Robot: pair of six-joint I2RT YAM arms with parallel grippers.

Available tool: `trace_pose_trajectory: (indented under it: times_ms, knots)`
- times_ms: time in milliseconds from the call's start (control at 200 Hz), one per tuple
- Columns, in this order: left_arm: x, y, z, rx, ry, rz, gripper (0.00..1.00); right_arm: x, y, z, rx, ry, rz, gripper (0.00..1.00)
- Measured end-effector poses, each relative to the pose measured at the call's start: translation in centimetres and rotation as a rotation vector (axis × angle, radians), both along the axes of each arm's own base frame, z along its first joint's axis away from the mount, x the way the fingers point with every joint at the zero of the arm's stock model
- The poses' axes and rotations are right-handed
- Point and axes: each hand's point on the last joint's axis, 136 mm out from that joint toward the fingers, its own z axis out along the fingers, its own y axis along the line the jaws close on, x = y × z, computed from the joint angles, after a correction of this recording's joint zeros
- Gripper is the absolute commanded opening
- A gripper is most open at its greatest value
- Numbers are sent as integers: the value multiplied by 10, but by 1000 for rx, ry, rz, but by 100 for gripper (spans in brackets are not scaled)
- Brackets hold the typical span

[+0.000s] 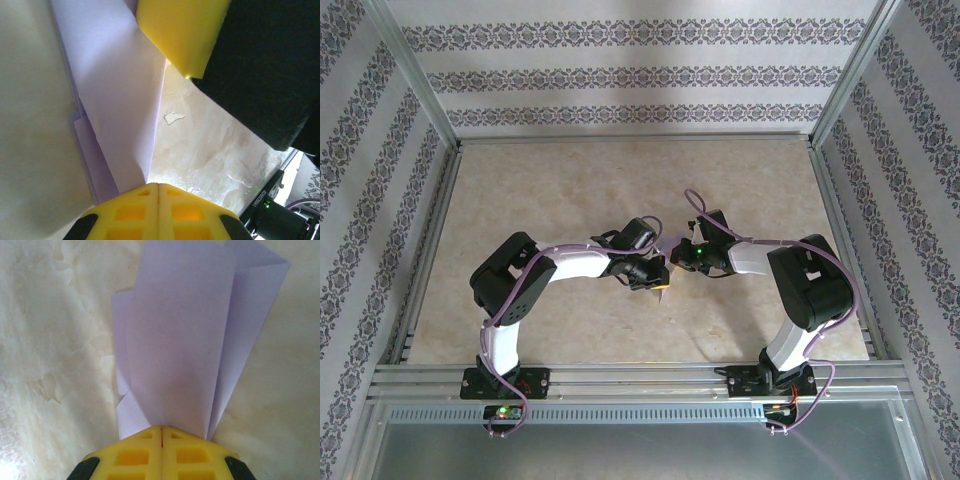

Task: Fold a paper plane with a square sheet of paper (fold left side to right side)
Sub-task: Fold the wing for the fifth time at the center of the table.

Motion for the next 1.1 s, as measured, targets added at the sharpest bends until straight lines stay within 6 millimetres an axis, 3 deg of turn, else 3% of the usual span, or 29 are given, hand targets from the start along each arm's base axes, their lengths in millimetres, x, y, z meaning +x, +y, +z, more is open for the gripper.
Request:
trace_pose_trajectory:
  times_ms: [1104]
  knots:
    - [-5,11,-14,44,8,14,0,0,0,0,-5,9,0,0]
